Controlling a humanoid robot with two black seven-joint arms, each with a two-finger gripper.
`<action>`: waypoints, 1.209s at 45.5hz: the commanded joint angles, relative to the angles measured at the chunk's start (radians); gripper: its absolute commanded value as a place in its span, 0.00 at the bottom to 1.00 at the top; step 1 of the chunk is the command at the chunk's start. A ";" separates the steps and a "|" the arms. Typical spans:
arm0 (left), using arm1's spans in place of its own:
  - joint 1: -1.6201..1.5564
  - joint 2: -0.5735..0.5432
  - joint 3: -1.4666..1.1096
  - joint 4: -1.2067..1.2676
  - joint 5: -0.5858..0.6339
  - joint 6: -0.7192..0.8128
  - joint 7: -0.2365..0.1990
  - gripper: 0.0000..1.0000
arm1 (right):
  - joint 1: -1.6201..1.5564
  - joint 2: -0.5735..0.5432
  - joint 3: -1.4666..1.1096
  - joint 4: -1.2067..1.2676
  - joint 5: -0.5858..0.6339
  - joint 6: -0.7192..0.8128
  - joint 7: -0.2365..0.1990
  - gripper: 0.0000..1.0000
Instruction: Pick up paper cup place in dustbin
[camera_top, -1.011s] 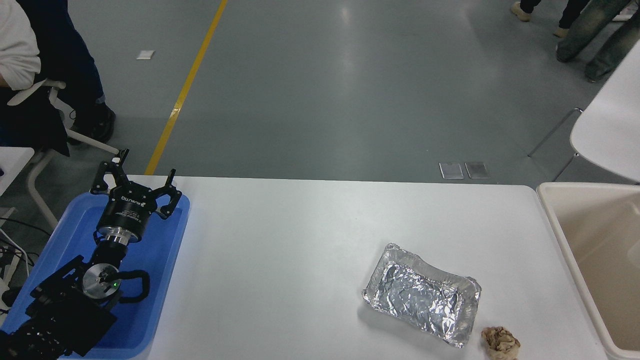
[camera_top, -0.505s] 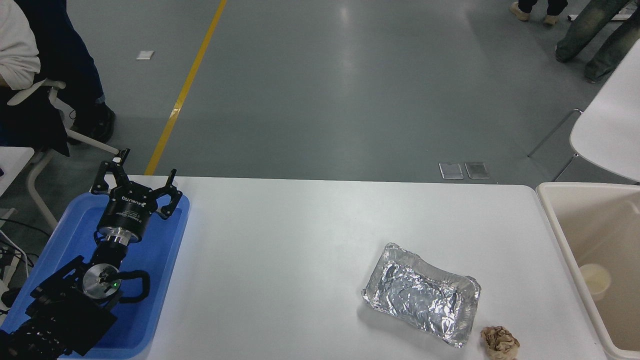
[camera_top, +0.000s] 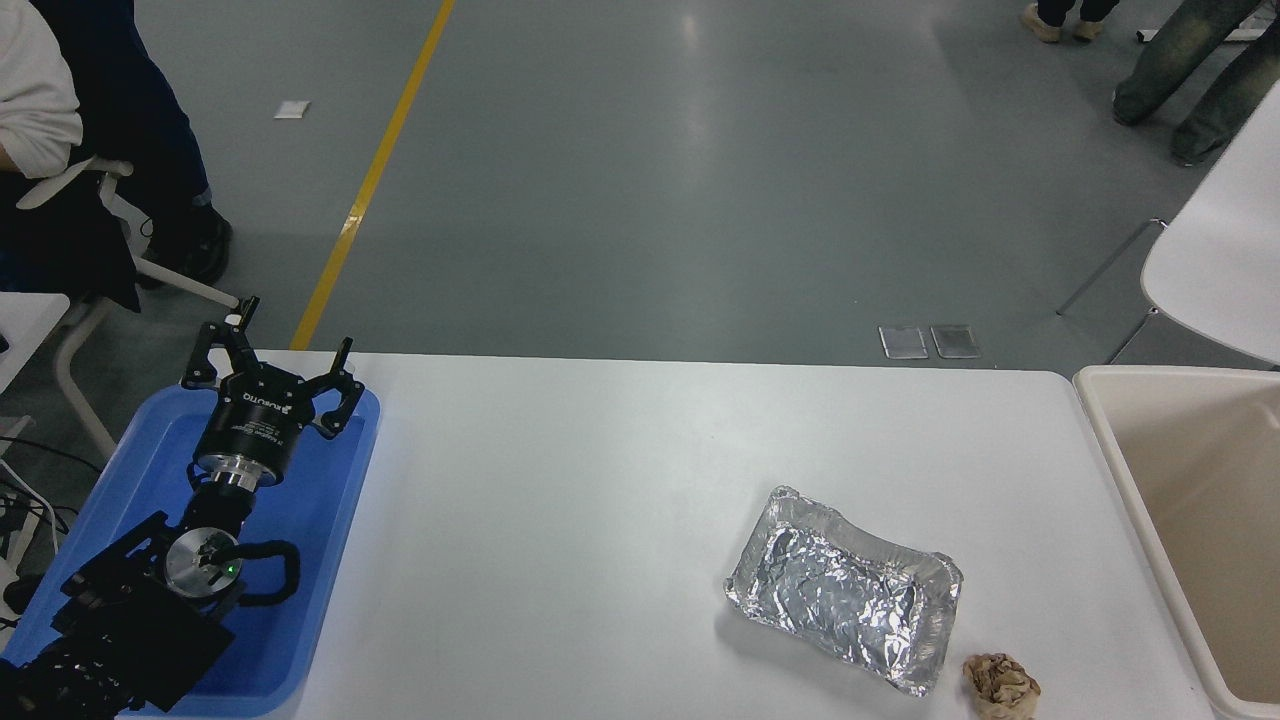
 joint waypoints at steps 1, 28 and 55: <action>0.000 0.001 0.000 0.000 0.000 0.000 0.000 1.00 | 0.053 -0.184 0.018 0.319 -0.015 0.002 0.000 1.00; 0.000 -0.001 0.000 0.000 0.000 0.000 0.002 1.00 | 0.595 -0.393 -0.458 0.804 -0.078 0.354 0.001 1.00; 0.000 -0.001 0.000 0.000 0.000 0.000 0.003 1.00 | 1.287 -0.132 -0.901 0.838 -0.066 1.065 0.003 1.00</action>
